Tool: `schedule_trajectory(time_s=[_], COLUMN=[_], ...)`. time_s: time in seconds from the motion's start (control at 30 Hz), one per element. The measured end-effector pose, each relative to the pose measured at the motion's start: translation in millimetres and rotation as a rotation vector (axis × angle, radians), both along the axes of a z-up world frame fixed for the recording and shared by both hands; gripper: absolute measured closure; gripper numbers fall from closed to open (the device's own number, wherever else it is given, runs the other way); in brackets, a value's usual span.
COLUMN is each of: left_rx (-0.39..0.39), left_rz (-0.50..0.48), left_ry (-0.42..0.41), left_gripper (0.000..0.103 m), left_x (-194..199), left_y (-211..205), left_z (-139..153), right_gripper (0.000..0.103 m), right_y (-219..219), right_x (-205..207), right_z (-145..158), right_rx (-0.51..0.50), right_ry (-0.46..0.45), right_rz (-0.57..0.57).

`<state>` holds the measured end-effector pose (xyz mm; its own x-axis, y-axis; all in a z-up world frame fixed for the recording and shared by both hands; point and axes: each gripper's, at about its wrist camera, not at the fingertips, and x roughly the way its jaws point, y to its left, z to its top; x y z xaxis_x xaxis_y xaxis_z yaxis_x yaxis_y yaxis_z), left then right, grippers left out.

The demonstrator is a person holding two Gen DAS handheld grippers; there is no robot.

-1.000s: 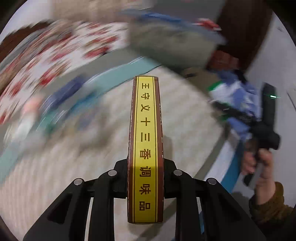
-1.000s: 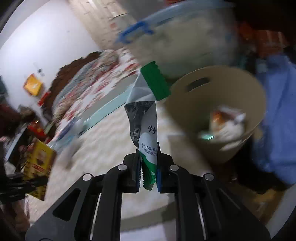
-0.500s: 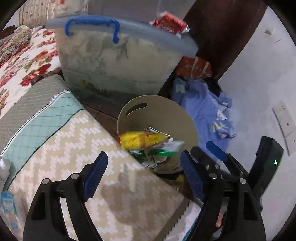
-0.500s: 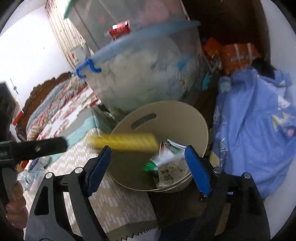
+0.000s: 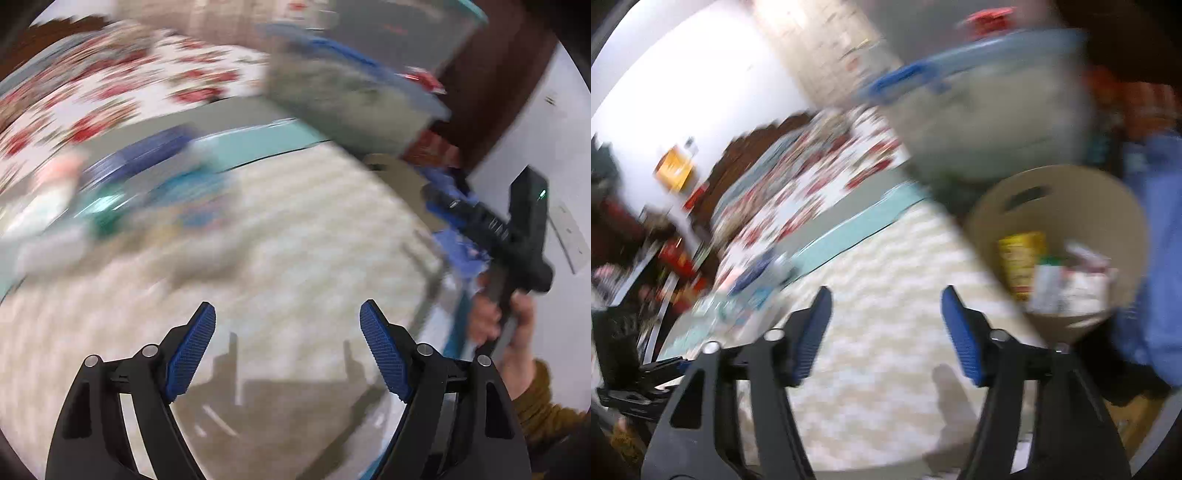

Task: Collect trash
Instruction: 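Carry box and sachet to the wastebasket and release them, then move the right gripper to the pink paper cup and grasp it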

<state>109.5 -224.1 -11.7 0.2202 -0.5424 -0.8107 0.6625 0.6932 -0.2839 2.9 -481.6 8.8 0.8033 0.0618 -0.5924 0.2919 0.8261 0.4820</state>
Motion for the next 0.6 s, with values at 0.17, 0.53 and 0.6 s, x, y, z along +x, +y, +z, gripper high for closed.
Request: schedule_trajectory(time_s=[0.17, 0.53, 0.6], left_rx=[-0.033, -0.135, -0.144], left_rz=[0.192, 0.355, 0.376], left_ry=[0.032, 0.036, 0.037], left_gripper=[0.031, 0.031, 0.031], left_x=[19.2, 32.9, 34.0], left_y=[99.2, 205.1, 218.1], left_z=[-3.6, 4.3, 3.6], right_gripper=[0.049, 0.047, 0.047], right_y=[61.0, 139.7, 151.9], right_x=[89.9, 304.4, 321.8], right_z=[10.5, 10.5, 10.4], right_rx=[0.022, -0.025, -0.051], right_ry=[0.020, 0.238, 0.277], right_rz=[0.220, 0.368, 0.389])
